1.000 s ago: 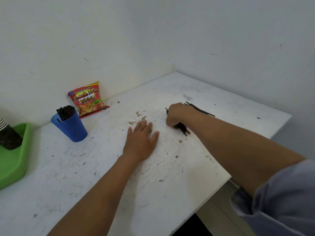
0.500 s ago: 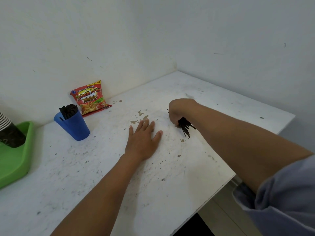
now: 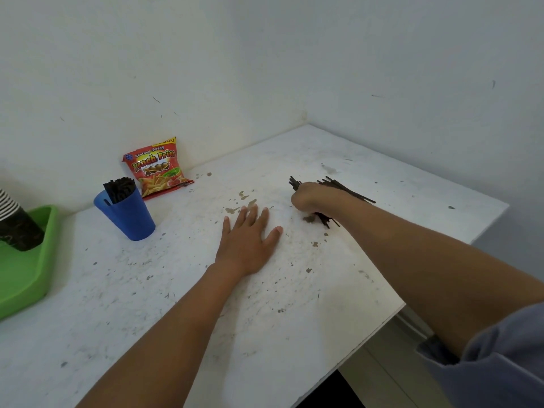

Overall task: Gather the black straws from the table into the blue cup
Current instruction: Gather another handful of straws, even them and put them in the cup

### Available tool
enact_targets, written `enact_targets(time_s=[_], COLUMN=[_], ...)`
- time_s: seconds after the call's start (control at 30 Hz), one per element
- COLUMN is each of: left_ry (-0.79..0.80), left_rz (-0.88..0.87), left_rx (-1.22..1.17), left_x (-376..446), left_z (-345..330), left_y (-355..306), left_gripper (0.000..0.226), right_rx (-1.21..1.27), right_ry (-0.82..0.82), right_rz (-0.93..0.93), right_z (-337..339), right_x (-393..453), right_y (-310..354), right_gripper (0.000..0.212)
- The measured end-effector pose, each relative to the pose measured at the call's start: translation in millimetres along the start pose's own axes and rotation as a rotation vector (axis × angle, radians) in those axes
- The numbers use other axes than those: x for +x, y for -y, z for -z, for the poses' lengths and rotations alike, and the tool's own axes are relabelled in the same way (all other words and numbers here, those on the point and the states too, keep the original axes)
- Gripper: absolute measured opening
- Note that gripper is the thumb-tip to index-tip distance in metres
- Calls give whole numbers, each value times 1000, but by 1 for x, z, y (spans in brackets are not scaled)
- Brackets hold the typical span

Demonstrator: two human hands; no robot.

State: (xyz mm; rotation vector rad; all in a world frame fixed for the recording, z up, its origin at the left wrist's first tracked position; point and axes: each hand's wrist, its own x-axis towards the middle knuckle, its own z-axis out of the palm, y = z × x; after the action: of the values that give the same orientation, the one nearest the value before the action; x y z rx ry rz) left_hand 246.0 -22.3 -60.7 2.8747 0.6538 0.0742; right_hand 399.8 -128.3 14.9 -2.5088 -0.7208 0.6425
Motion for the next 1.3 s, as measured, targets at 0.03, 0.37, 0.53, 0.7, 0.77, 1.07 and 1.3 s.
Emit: enact_targets(time_s=[0.03, 0.37, 0.53, 0.7, 0.77, 1.07, 1.3], left_ry=[-20, -104, 188, 234, 240, 205, 166], left_rz=[4, 364, 504, 500, 508, 558, 570], left_rx=[-35, -1241, -2056, -2166, -2177, -2207, -2151], left_x=[-1, -52, -78, -89, -92, -100, -108], left_z=[0, 38, 65, 74, 74, 68, 73], left_y=[0, -22, -14, -17, -19, -17, 5], left_gripper=[75, 46, 51, 47, 47, 46, 50], right_rx=[123, 1096, 1126, 1129, 1132, 1133, 1084], right_ry=[-44, -104, -62, -104, -126, -78, 108], right_rz=[-25, 378, 539, 613, 620, 637, 569], right_z=[-1, -9, -29, -51, -56, -60, -70], right_x=[0, -29, -52, -68, -71, -77, -77], right_y=[-1, 43, 70, 73, 72, 66, 79], right_gripper=[19, 42, 42, 30, 23, 23, 49])
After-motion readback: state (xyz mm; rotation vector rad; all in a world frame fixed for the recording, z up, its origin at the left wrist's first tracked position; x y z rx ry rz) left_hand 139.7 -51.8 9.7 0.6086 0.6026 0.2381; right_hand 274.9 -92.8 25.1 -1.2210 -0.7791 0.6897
